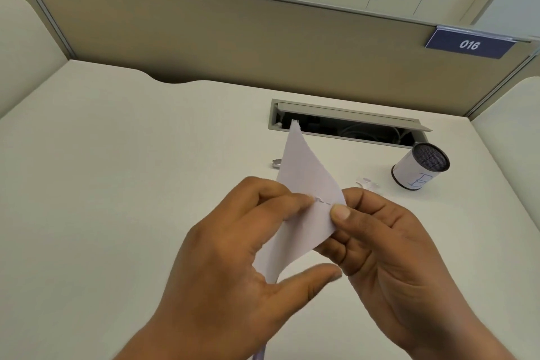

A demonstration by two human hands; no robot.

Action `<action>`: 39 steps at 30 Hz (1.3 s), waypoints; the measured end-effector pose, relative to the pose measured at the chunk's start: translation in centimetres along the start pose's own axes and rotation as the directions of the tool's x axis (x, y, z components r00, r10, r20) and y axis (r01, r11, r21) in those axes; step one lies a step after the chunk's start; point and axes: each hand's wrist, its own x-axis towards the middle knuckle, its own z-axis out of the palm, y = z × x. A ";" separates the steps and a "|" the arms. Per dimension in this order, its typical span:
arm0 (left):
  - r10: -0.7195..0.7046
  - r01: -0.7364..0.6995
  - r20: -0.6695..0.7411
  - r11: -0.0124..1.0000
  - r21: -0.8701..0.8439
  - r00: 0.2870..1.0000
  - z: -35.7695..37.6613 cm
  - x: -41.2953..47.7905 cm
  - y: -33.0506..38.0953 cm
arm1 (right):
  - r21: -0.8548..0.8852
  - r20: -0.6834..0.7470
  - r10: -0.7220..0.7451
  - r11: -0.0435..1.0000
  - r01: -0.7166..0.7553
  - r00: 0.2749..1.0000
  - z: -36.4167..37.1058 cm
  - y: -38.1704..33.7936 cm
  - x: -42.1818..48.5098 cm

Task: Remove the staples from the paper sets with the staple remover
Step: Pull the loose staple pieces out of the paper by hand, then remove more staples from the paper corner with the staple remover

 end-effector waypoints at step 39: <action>-0.084 0.086 -0.033 0.994 0.063 0.996 3.0 3.5 -11.8 | -0.953 0.122 0.021 -0.276 0.123 0.992 -14.2 9.8 27.5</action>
